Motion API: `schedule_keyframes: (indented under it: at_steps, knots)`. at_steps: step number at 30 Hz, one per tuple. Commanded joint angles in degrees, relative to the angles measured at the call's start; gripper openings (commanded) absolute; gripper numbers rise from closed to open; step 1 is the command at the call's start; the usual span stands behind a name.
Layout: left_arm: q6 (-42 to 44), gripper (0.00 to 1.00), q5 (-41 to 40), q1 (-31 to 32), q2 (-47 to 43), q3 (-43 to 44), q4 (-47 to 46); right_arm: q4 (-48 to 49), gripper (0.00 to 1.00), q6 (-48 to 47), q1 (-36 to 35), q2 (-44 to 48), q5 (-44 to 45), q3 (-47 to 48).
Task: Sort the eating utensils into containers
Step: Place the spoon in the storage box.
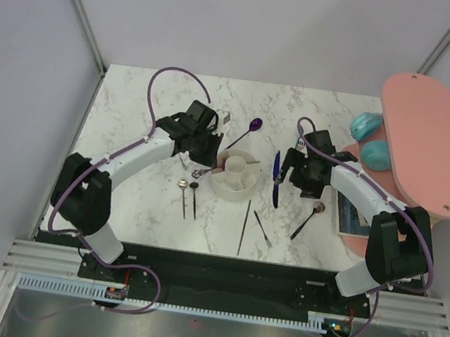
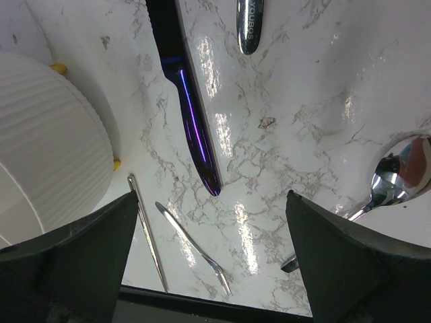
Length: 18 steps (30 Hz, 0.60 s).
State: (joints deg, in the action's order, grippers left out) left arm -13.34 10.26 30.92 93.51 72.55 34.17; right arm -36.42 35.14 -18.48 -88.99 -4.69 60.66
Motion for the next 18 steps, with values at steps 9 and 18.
schedule_keyframes:
  at_steps: [9, 18]
  knots:
    - [3.15, 0.09, 3.09, -0.86, 4.56, 7.16, 3.35, 0.3, 0.98, -0.24, 0.11, 0.13, -0.76, 1.83]
    - [3.32, 0.33, 3.28, -0.77, 7.74, 12.26, 6.17, 0.83, 0.98, 0.02, 0.11, 1.27, -0.67, -0.1]
